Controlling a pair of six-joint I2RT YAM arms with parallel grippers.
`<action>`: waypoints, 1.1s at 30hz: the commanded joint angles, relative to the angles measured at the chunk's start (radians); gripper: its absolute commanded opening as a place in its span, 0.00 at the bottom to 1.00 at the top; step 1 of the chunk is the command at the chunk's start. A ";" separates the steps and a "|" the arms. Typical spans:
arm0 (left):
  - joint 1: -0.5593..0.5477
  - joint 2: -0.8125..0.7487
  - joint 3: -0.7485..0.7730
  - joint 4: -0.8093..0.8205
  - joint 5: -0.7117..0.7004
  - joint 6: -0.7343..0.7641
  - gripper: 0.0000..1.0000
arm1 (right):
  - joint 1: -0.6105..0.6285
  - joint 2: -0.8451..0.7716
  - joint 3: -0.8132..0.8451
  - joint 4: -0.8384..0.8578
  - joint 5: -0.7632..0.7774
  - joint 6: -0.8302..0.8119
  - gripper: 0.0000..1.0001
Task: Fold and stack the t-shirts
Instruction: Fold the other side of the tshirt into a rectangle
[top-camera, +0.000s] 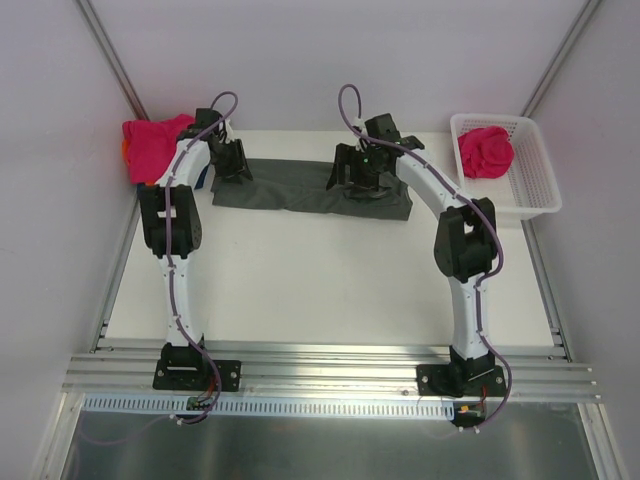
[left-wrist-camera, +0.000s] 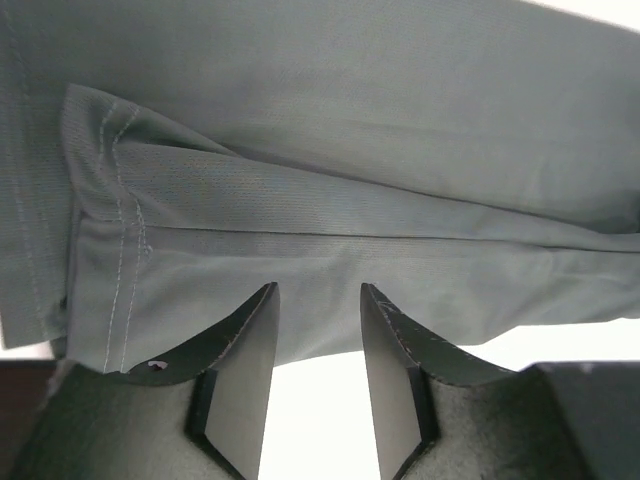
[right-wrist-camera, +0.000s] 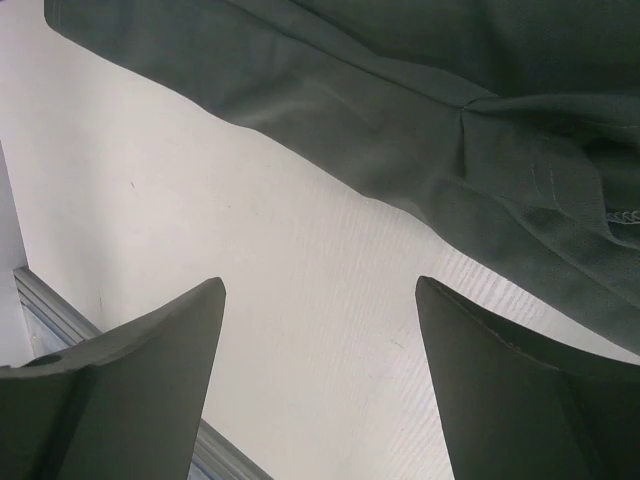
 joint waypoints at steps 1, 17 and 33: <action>0.003 0.024 -0.013 -0.020 0.064 -0.014 0.38 | -0.010 0.006 -0.005 0.015 -0.022 0.029 0.81; 0.003 0.095 -0.006 -0.021 0.121 -0.054 0.44 | -0.014 0.115 0.012 -0.010 0.041 0.006 0.82; 0.003 0.075 -0.052 -0.027 0.109 -0.051 0.44 | -0.076 0.135 0.107 -0.018 0.097 -0.020 0.84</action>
